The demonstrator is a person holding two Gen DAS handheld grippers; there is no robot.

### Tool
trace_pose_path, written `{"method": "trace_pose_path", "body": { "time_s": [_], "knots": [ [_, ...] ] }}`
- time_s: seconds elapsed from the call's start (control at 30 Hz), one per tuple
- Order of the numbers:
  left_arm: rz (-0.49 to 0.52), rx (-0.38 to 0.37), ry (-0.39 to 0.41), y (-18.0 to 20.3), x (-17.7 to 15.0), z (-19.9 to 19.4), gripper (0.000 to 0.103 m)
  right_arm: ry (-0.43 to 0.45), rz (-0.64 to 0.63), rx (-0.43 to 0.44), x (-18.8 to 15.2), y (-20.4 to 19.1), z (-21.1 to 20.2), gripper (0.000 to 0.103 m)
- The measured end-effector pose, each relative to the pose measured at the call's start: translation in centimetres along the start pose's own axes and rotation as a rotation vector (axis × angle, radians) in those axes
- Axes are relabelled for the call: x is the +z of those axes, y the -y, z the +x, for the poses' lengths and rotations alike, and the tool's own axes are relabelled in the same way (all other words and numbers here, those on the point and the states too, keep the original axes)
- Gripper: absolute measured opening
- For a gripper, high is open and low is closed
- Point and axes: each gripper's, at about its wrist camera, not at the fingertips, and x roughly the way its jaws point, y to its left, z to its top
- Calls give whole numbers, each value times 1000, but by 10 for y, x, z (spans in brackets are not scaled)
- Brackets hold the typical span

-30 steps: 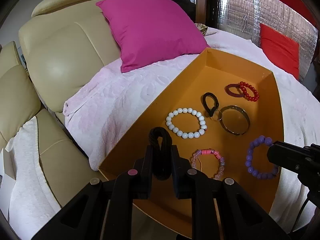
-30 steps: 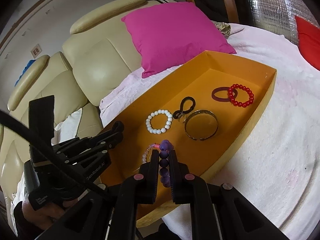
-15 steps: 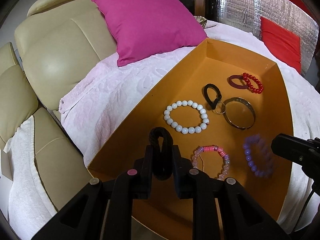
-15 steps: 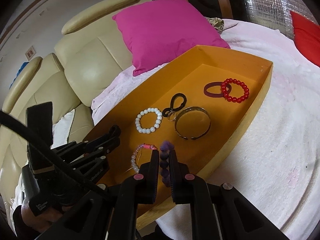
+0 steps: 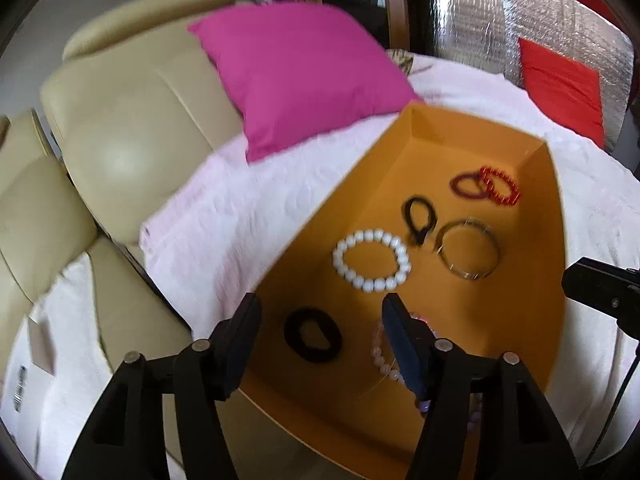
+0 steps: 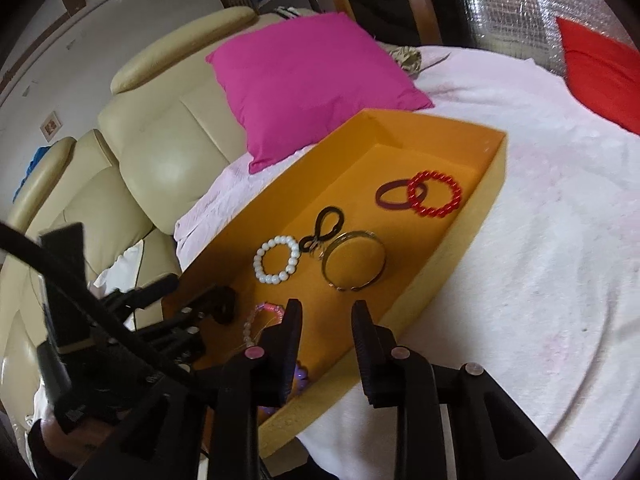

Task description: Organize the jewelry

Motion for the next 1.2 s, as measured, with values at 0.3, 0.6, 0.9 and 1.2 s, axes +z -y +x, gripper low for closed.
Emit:
{"method": "trace_pose_path", "body": {
  "time_s": [0.3,0.6,0.9,1.2],
  "knots": [
    [49,45,168,15,34,-79,80,121,-28,-14,7,-5,-71,49],
    [61,101,318,31,44,-173,89,237,-62,-24,0,-15,-156,54],
    [115,112,398,52,33,-251,91,321,-107,-136,-19,-33,-233,65],
    [88,110,442,51,22,-296,91,371,-121,-238,-49,-52,-284,71]
  ]
}}
